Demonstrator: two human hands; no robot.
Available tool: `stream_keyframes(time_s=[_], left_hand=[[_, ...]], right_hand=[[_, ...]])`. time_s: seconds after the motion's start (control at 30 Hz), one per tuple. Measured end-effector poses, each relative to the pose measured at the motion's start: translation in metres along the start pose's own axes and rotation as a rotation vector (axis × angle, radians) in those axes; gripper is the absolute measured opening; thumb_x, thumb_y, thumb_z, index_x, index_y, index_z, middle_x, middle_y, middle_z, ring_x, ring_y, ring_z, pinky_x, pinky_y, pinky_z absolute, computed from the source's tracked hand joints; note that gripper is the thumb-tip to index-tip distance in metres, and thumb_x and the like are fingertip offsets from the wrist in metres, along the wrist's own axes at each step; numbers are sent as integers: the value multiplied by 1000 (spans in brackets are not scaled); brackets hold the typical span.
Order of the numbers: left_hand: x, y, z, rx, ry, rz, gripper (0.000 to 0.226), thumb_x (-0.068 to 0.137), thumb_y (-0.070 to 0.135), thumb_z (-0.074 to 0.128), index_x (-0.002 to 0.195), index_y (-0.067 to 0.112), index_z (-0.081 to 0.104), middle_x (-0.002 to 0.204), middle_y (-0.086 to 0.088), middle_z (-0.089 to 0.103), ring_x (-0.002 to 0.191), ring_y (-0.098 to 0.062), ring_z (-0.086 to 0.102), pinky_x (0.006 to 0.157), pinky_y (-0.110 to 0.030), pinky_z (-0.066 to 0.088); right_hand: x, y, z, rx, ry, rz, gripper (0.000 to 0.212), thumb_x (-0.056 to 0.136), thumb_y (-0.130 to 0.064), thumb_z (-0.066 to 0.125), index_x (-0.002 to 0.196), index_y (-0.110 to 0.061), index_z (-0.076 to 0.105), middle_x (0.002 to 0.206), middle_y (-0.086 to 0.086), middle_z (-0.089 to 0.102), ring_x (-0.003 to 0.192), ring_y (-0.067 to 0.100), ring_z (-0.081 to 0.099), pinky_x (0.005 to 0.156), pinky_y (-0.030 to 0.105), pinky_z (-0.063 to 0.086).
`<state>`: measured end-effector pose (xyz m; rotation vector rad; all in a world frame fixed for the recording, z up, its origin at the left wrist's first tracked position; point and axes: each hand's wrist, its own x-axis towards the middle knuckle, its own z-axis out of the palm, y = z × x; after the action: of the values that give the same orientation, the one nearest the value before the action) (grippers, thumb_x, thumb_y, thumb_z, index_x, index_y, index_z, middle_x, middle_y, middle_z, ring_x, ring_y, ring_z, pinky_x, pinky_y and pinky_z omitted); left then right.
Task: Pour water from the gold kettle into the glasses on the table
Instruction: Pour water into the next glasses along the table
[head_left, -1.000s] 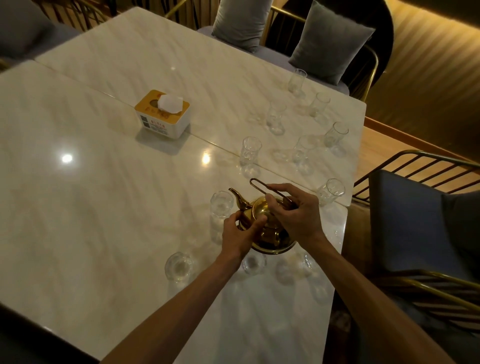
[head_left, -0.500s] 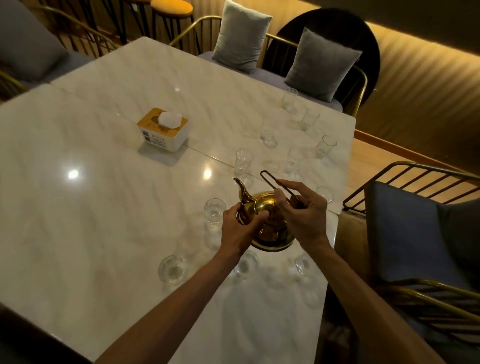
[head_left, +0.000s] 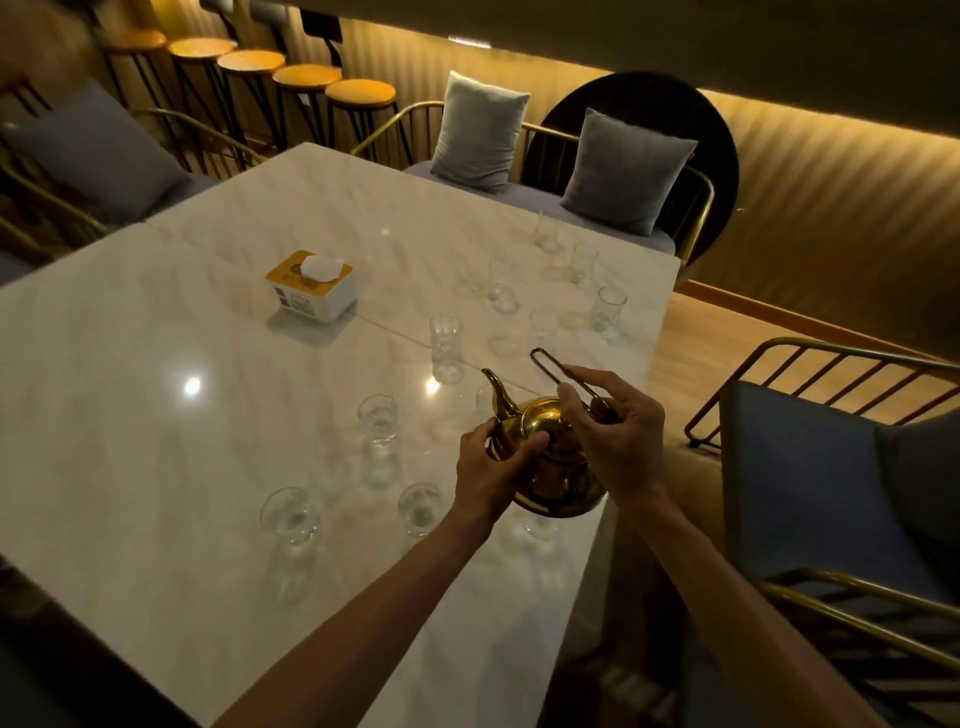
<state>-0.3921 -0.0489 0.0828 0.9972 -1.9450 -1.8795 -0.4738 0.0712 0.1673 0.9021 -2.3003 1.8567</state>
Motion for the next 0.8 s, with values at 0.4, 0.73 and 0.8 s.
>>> stream_keyframes(time_s=[0.4,0.73,0.8], left_hand=[[-58,12,113,-59,62,-19,74,73,53,82,135,22,56,125,9,44,118,-12,48,100,-32,49],[-53,23,150,-21,75,-3,83,74,56,80,143,20,50,134,6,42,129,-20,46,107,-39,47],[-45,24,153,-27,72,11,85,73,57,80,143,20,50,140,2,43,131,-22,47,107,-41,47]], right_hand=[[-9,23,-120,-7,-93,-19,35,91,-33,70,122,-17,70,117,-2,73,94,12,74,76,38,64],[9,37,-155,14,-114,-48,33,92,-27,70,123,-16,69,120,-5,72,101,8,72,79,34,64],[15,40,-156,11,-110,-54,32,92,-26,70,123,-16,69,120,-6,71,101,6,72,80,32,63]])
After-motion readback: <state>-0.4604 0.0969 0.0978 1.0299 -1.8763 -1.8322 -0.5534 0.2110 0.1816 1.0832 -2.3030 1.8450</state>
